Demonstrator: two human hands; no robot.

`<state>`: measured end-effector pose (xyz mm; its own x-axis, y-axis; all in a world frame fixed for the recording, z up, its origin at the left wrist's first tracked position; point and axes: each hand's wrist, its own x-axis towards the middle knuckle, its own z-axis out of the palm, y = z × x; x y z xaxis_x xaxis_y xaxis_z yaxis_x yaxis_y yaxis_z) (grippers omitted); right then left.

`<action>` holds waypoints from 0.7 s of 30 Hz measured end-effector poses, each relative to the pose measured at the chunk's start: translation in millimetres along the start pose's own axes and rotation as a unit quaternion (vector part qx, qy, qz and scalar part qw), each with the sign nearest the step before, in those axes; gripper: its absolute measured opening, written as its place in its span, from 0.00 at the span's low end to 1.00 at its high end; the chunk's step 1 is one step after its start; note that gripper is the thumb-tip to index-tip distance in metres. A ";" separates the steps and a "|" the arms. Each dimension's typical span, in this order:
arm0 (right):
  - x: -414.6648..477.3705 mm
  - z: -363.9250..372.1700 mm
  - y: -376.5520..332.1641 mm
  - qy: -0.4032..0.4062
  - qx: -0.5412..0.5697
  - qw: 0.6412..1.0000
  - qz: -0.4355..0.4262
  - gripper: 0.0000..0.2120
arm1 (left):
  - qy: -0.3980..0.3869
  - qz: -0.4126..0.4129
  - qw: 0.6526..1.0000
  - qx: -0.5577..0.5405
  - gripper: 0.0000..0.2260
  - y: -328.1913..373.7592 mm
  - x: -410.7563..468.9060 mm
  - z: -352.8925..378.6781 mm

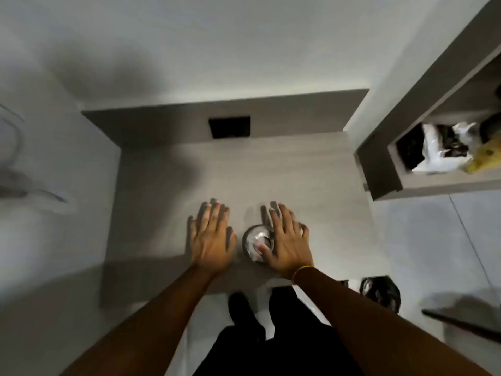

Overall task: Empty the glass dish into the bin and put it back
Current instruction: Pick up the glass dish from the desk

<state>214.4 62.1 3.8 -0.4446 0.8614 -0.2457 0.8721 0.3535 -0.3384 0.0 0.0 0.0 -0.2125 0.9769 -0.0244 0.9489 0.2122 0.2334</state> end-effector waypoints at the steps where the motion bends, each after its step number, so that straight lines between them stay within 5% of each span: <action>1: 0.2 13.2 3.5 -0.022 0.019 1.000 -0.002 0.45 | -0.028 -0.008 1.000 0.007 0.30 -3.0 -7.2 17.1; 7: -6.1 37.9 5.3 0.006 0.029 0.998 -0.052 0.49 | -0.056 -0.024 0.997 0.046 0.30 -10.2 -33.5 67.1; 21: 22.2 -2.5 -6.8 -0.116 -0.088 0.974 -0.174 0.49 | -0.023 -0.022 0.999 0.016 0.31 -16.8 -33.2 76.6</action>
<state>199.1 79.7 2.8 -0.7359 0.5795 -0.3502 0.6729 0.6837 -0.2826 8.9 -34.0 -77.5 -0.2438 0.9667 -0.0778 0.9461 0.2547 0.1999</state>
